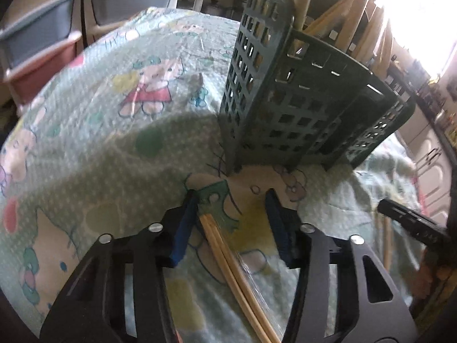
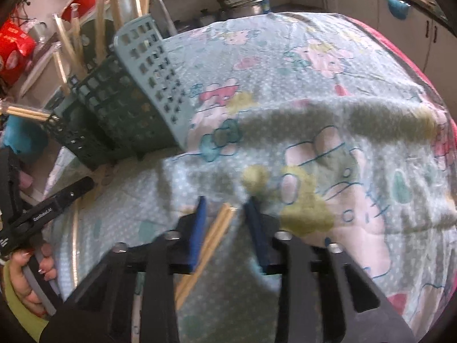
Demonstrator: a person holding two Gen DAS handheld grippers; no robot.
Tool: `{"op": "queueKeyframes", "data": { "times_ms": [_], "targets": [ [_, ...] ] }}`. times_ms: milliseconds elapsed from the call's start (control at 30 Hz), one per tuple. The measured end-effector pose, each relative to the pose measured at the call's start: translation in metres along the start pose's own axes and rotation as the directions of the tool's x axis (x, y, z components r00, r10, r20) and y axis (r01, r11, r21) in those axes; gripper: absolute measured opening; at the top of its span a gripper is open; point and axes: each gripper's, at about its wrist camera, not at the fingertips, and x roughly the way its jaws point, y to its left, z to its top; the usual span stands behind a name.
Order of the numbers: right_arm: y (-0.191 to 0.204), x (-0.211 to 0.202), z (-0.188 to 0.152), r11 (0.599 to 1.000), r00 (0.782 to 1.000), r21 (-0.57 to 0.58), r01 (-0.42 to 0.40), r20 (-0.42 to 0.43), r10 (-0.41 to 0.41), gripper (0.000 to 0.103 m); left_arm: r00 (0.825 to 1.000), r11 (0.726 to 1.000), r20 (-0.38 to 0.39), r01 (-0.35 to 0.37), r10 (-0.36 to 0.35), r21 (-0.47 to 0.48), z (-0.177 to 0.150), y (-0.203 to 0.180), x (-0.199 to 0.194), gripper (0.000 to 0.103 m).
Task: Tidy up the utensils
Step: 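Close the right gripper on a loose chopstick while the left gripper grasps another, then lift the chopstick with the right gripper over the caddy while the left gripper carries its own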
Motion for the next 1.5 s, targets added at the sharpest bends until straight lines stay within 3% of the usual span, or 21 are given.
{"op": "queueKeyframes", "data": {
  "times_ms": [67, 167, 333, 533, 800, 1067, 1500],
  "targets": [
    [-0.004, 0.0, 0.0, 1.0, 1.0, 0.012, -0.009, 0.003, 0.009, 0.016, 0.999, 0.999, 0.009, -0.038, 0.038, 0.011, 0.001, 0.001, 0.001, 0.021],
    [-0.007, -0.002, 0.001, 1.0, 1.0, 0.023, -0.014, 0.014, 0.014, 0.014, 0.999, 0.999, 0.005, -0.037, 0.037, -0.009, 0.004, 0.011, 0.001, 0.01],
    [-0.014, -0.012, 0.003, 0.999, 0.999, 0.045, -0.02, 0.047, 0.018, 0.012, 1.0, 0.998, 0.013, 0.02, -0.019, -0.055, 0.005, 0.024, -0.006, 0.002],
    [-0.016, -0.042, 0.009, 0.997, 0.987, 0.04, -0.069, 0.147, 0.062, 0.011, 0.993, 0.995, 0.067, 0.1, -0.098, -0.025, 0.006, 0.009, -0.033, 0.001],
    [0.001, -0.091, 0.019, 0.991, 0.953, -0.023, -0.13, 0.272, 0.131, 0.006, 0.968, 0.981, 0.163, 0.176, -0.188, 0.087, 0.021, -0.031, -0.082, 0.001],
    [0.02, -0.136, 0.03, 0.982, 0.909, -0.104, -0.159, 0.371, 0.187, 0.006, 0.943, 0.964, 0.238, 0.189, -0.232, 0.188, 0.039, -0.068, -0.113, 0.001],
    [0.039, -0.176, 0.045, 0.973, 0.86, -0.174, -0.152, 0.461, 0.217, 0.005, 0.91, 0.945, 0.32, 0.176, -0.263, 0.275, 0.063, -0.102, -0.145, 0.0]
  ]
}}
